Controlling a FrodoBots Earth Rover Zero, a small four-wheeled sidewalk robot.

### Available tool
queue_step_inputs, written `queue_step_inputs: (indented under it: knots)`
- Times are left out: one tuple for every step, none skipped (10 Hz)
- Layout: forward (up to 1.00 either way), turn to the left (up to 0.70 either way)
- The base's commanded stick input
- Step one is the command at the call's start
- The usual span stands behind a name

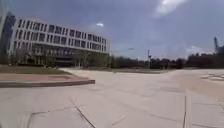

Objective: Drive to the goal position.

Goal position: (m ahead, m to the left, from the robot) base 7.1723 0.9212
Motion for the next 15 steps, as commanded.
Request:
queue_step_inputs:
  knots:
    - [0.7, 0.0]
    - [0.7, 0.0]
    - [0.7, 0.0]
    - [0.7, 0.0]
    - [0.7, 0.0]
    - [0.7, 0.0]
    - [0.7, 0.0]
    - [0.7, 0.0]
    - [0.7, 0.0]
    - [0.7, -0.2]
    - [0.7, -0.31]
    - [0.7, -0.2]
    - [0.7, -0.04]
    - [0.7, 0.0]
    - [0.7, 0.0]
